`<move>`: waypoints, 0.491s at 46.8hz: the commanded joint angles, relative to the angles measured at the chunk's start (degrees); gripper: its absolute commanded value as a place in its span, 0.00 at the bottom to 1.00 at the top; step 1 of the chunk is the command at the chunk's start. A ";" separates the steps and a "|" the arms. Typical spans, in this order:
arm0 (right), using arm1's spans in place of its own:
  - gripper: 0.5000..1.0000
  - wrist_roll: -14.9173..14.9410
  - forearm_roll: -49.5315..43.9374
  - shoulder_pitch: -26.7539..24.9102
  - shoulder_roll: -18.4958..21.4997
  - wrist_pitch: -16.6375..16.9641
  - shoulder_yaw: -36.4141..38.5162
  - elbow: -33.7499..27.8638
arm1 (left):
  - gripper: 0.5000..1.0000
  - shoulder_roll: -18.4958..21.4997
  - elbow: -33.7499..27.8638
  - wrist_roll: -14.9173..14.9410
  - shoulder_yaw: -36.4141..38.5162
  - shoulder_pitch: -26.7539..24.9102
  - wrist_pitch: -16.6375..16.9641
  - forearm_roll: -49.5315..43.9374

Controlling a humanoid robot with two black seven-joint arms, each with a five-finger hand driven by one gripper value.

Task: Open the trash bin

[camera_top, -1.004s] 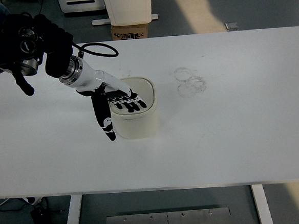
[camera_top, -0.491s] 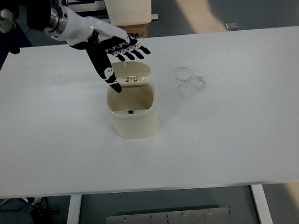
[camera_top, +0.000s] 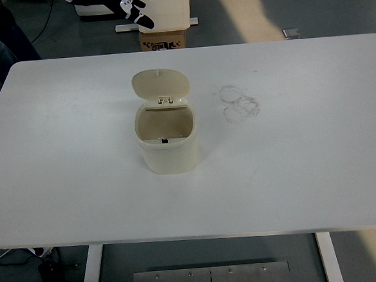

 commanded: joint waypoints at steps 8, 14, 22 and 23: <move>0.98 -0.01 0.00 -0.01 0.00 0.00 0.02 0.00 | 1.00 -6.29 13.59 -6.54 -9.37 8.33 1.86 -0.17; 0.98 -0.01 0.00 -0.10 0.00 0.00 0.02 0.00 | 1.00 -6.64 15.88 -17.43 -10.25 11.49 6.08 -0.26; 0.98 -0.01 0.00 -0.01 0.00 0.00 0.02 0.00 | 1.00 -8.58 20.36 -26.77 -10.25 16.59 11.80 -0.35; 0.98 -0.01 0.00 -0.01 0.00 0.00 0.02 0.00 | 1.00 -8.75 20.80 -26.86 -10.25 17.20 11.89 -0.35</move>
